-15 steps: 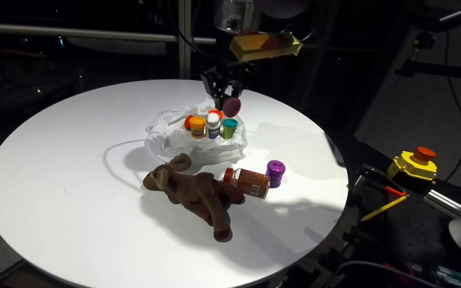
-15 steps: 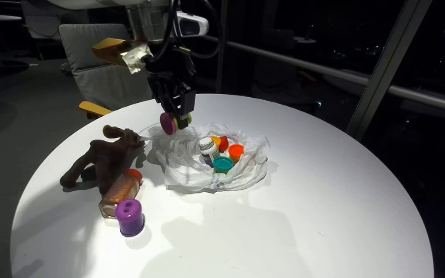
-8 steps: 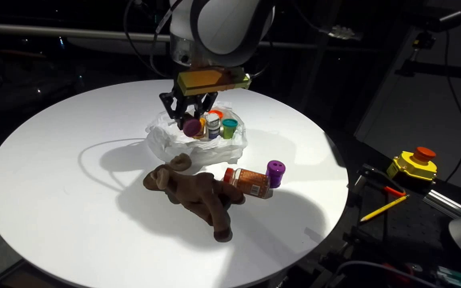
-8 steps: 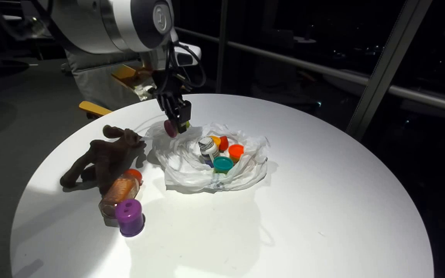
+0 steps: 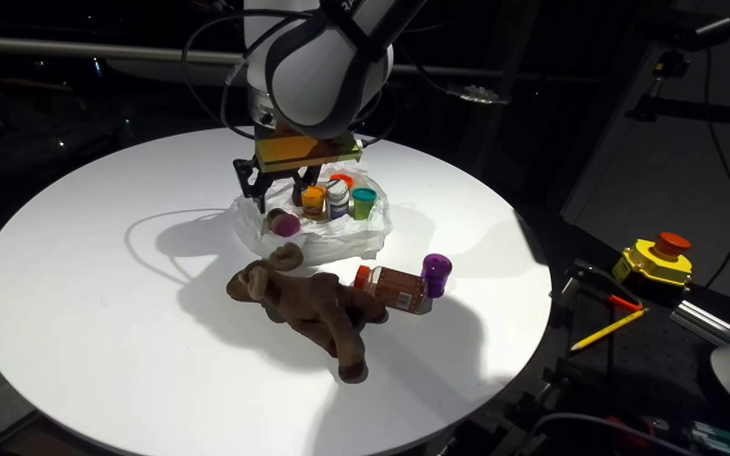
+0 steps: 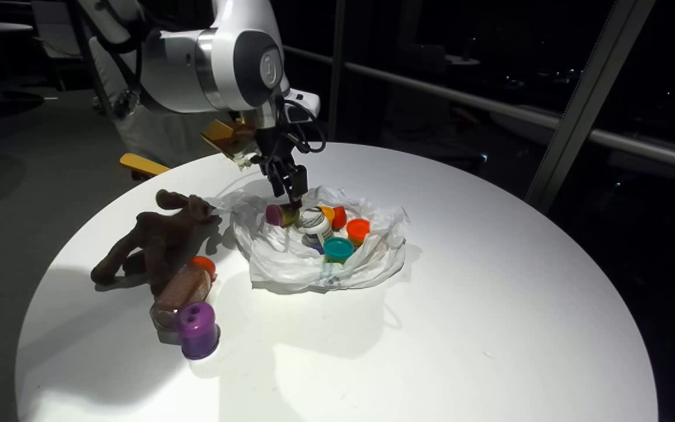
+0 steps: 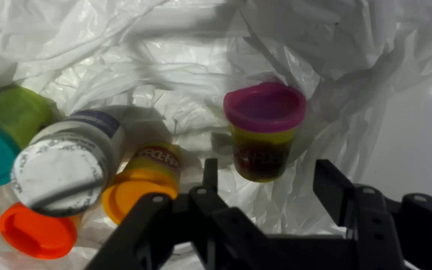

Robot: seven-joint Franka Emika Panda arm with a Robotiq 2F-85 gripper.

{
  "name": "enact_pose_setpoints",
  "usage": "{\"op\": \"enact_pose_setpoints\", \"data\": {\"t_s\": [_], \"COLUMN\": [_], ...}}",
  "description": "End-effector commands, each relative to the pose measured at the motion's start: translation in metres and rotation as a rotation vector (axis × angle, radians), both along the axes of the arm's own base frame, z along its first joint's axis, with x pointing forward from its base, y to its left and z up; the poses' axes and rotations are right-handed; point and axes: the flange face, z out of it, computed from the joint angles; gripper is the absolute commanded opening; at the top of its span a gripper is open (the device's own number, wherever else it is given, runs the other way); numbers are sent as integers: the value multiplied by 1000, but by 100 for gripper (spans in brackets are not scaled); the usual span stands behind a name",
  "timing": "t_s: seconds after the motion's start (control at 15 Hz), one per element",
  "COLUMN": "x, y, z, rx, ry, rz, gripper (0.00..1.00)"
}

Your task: Put all the contents in the white plastic bag

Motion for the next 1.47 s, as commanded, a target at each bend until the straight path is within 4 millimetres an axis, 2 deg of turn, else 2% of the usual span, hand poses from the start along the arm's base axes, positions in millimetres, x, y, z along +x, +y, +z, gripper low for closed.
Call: {"op": "enact_pose_setpoints", "data": {"t_s": [0.0, 0.07, 0.33, 0.6, 0.73, 0.93, 1.2, 1.4], "x": [-7, -13, -70, -134, -167, -202, -222, -230], "y": [1, 0, -8, -30, -46, -70, -90, -89], "z": [38, 47, 83, 98, 100, 89, 66, 48], "rx": [-1, -3, -18, -8, 18, 57, 140, 173], "ry": [-32, -36, 30, 104, 114, 145, 176, 181], "rz": [-4, -1, 26, -26, -88, -215, -362, -432], "gripper": [99, 100, 100, 99, 100, 100, 100, 100]}}
